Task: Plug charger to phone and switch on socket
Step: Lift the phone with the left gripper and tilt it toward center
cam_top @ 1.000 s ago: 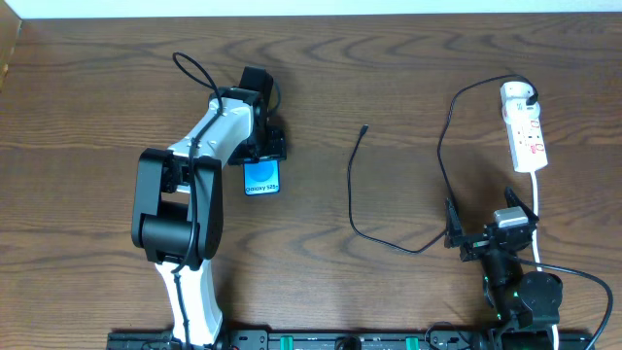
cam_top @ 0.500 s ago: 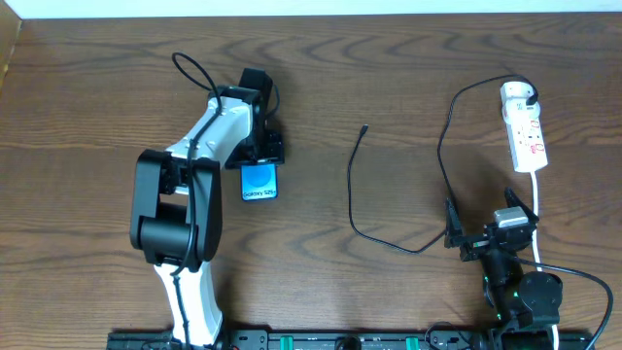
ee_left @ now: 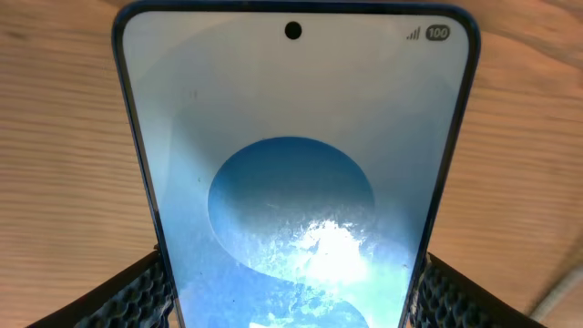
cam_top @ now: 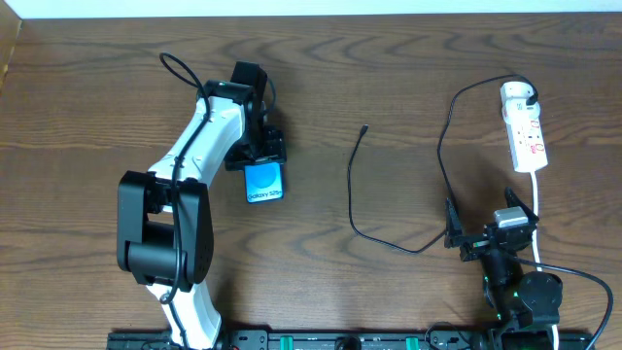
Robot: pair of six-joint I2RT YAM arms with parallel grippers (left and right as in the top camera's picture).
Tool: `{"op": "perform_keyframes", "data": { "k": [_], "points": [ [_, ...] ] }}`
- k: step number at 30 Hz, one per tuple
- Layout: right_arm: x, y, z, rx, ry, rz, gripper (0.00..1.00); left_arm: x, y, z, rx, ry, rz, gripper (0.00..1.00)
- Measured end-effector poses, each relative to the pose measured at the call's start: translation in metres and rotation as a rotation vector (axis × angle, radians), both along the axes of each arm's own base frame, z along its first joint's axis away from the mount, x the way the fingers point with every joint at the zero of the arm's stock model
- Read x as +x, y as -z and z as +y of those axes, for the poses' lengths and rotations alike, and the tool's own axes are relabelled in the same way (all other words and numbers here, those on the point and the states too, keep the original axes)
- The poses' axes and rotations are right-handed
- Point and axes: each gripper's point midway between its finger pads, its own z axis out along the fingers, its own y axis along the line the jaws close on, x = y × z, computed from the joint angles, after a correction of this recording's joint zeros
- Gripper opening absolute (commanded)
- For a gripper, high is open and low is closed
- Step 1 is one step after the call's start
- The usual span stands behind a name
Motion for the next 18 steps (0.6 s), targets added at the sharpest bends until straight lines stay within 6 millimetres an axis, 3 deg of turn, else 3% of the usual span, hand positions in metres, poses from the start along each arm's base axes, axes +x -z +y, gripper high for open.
{"op": "perform_keyframes", "data": {
  "k": [8,18],
  "points": [
    [0.0,0.0,0.0,0.0,0.0,0.0,0.99,-0.005,-0.005,-0.024,-0.143,-0.026,0.034,0.74],
    [0.0,0.0,0.0,0.0,0.0,0.0,0.99,0.004,-0.018,-0.036,-0.344,-0.225,0.082,0.74]
  ]
}}
